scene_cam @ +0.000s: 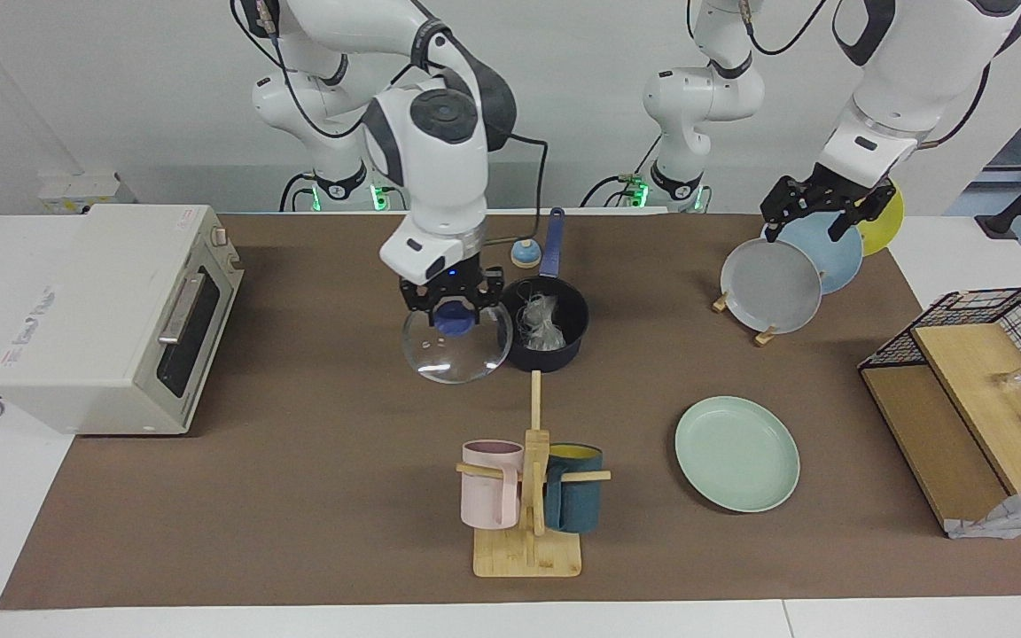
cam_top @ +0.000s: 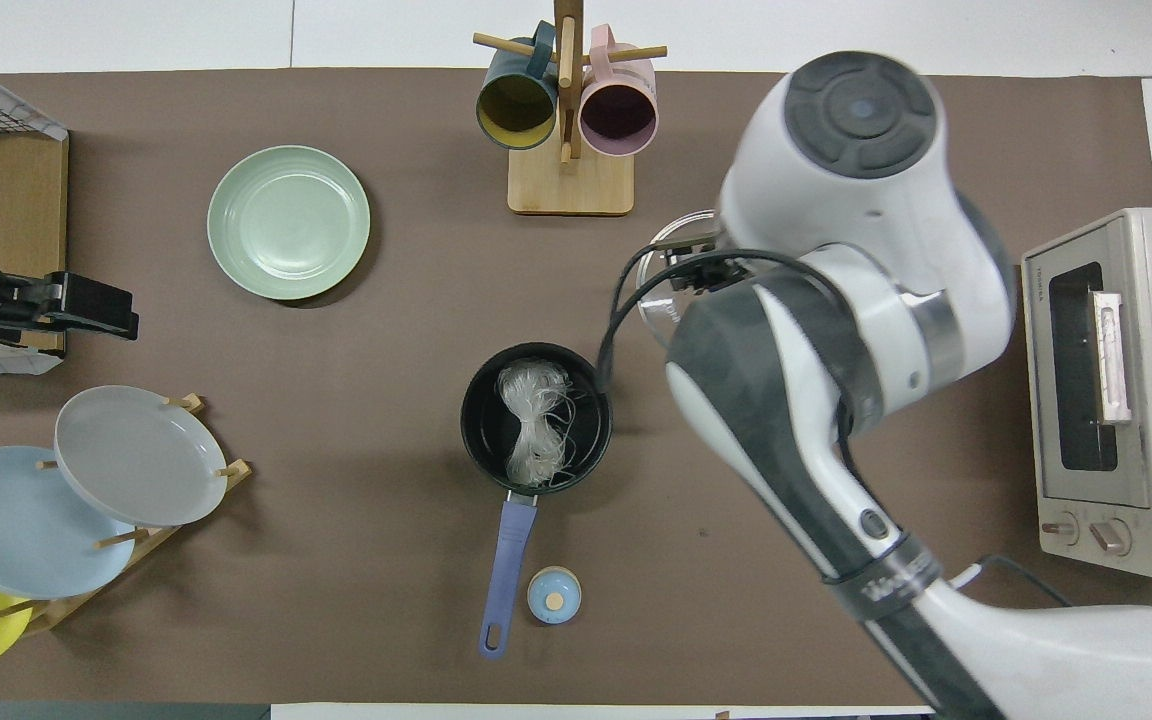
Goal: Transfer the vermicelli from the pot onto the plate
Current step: 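Carry the lid away with the right gripper while the left gripper approaches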
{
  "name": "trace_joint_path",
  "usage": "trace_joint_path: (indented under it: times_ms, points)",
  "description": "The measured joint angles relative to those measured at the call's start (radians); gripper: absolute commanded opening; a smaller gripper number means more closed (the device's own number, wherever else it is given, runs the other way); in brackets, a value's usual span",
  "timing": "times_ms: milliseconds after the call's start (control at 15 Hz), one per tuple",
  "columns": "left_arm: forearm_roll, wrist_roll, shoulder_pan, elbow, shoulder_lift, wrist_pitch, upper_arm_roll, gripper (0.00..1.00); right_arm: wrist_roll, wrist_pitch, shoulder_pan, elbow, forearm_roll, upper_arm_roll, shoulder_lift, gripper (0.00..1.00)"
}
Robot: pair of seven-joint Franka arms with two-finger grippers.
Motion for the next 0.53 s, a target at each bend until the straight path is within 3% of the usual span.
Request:
trace_joint_path:
  times_ms: [267, 533]
  points:
    - [0.0, -0.101, -0.056, -0.004, 0.0, 0.014, -0.011, 1.0, -0.126, 0.005, -0.145, -0.093, 0.004, 0.0, -0.023, 0.59]
    - [-0.006, -0.267, -0.191, -0.071, -0.005, 0.095, -0.021, 1.0, -0.189, 0.089, -0.217, -0.229, 0.005, 0.0, -0.066, 0.59]
